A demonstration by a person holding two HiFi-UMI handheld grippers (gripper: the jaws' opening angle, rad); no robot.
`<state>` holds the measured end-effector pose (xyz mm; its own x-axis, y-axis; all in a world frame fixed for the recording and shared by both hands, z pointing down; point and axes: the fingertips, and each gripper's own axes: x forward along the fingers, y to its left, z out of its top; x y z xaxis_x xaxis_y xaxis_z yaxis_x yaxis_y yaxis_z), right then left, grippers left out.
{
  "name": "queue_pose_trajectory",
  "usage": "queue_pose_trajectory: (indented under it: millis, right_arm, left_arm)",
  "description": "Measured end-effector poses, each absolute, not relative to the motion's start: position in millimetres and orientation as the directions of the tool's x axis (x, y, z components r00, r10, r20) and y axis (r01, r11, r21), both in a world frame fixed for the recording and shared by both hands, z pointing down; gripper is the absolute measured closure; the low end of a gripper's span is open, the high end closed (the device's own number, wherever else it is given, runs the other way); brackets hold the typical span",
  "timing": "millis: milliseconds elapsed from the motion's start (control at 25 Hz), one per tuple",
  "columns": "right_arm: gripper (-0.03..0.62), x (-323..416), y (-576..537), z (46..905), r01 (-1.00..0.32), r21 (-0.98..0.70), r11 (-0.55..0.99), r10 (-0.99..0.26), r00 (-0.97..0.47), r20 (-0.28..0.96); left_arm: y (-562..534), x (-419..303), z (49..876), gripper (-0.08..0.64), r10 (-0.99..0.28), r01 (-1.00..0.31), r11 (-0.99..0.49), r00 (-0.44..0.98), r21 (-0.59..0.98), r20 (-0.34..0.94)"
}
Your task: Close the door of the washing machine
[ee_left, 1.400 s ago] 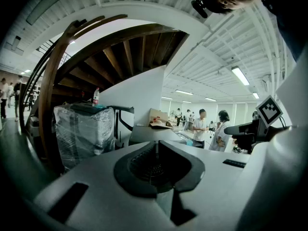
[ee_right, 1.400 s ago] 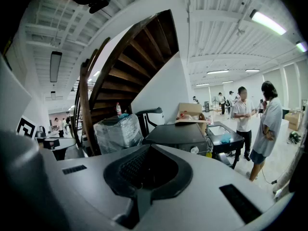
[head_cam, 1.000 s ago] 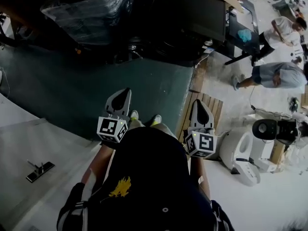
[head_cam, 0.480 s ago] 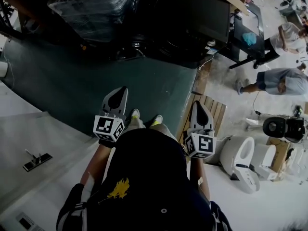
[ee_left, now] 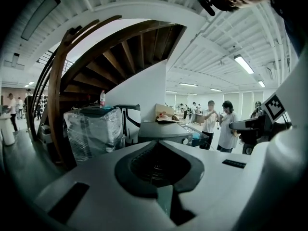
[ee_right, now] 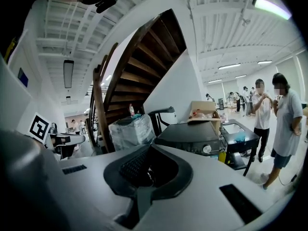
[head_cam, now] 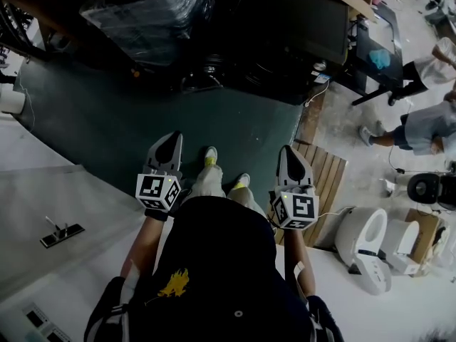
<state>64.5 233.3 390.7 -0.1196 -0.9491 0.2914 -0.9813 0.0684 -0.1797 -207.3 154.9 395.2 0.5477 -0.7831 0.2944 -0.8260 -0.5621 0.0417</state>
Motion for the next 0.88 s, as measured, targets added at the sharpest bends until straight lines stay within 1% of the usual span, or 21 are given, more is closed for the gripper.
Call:
queue_pose_trajectory:
  millis: [400, 880]
  right_arm:
    - [0.566, 44.1, 201.7, 406.8, -0.979, -0.197, 0.050, -0.930, -0.118, 0.348]
    - [0.566, 7.3, 89.2, 419.6, -0.989, -0.147, -0.026, -0.909, -0.038, 0.414]
  left_arm:
    - [98.4, -215.6, 421.0, 0.538, -0.765, -0.817, -0.573, 0.563, 0.067, 0.314]
    - [-54.6, -261.5, 471.2, 0.538, -0.722, -0.796, -0.591, 0.594, 0.129, 0.356]
